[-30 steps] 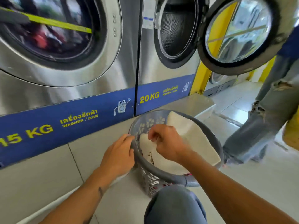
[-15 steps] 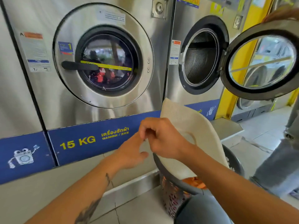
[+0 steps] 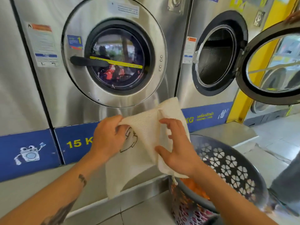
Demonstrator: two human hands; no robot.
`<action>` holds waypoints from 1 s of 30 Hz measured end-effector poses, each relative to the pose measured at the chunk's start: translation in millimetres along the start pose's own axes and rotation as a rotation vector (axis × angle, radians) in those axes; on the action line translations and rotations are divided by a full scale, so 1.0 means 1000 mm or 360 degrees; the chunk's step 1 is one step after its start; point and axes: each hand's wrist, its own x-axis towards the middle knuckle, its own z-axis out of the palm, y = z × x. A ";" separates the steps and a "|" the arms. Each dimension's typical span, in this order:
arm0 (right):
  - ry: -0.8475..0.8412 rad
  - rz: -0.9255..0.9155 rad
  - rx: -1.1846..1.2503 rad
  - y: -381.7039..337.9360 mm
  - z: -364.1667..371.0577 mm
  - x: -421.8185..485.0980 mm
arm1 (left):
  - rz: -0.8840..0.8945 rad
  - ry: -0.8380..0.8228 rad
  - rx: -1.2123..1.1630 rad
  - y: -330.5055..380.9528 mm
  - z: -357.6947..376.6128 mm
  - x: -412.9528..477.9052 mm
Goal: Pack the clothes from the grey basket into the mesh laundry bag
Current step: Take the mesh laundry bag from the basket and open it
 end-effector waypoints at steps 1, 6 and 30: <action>-0.0117 0.0155 0.0129 0.003 0.012 -0.001 | -0.0048 0.0009 0.0000 -0.008 -0.002 -0.008; -0.0647 0.0785 0.0677 0.024 0.085 -0.009 | -0.0280 -0.0151 -0.0052 -0.044 0.001 -0.060; -0.0988 -0.0183 -0.0553 0.058 0.138 -0.017 | -0.0778 -0.0830 0.0281 -0.089 0.022 -0.059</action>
